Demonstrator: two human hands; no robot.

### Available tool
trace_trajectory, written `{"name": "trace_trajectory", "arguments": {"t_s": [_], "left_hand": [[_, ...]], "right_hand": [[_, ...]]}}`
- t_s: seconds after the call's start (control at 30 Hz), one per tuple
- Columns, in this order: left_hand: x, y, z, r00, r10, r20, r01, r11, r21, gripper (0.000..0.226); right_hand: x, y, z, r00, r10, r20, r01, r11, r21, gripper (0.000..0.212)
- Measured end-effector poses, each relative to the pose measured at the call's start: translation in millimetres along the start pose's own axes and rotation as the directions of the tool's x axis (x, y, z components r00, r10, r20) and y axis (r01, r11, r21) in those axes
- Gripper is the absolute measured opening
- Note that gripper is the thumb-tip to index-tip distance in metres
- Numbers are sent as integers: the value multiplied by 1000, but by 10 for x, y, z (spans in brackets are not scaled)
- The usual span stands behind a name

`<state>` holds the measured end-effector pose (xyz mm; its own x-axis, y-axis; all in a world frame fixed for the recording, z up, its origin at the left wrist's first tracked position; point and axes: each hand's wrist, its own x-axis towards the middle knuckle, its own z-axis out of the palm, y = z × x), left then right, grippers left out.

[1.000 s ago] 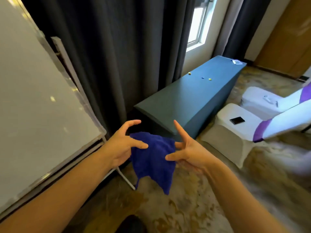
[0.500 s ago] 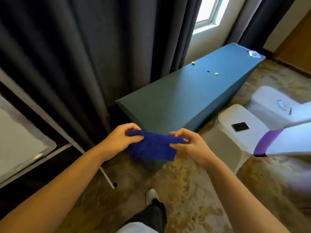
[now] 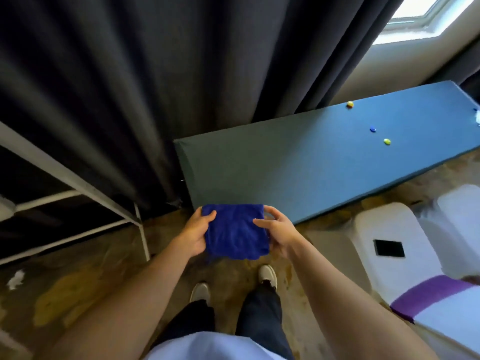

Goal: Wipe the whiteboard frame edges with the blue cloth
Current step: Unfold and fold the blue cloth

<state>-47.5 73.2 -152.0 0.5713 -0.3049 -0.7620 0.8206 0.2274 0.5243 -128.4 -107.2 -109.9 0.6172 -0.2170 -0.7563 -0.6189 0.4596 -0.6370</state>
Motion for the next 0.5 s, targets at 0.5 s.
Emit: {"name": "trace_trajectory", "arguments": {"t_s": [0.5], "left_hand": [[606,-47,242,822,180,-540,12,943,333,41]], "right_hand": [[1543,-789,-389,979,67,193,113,610,-785,45]]}}
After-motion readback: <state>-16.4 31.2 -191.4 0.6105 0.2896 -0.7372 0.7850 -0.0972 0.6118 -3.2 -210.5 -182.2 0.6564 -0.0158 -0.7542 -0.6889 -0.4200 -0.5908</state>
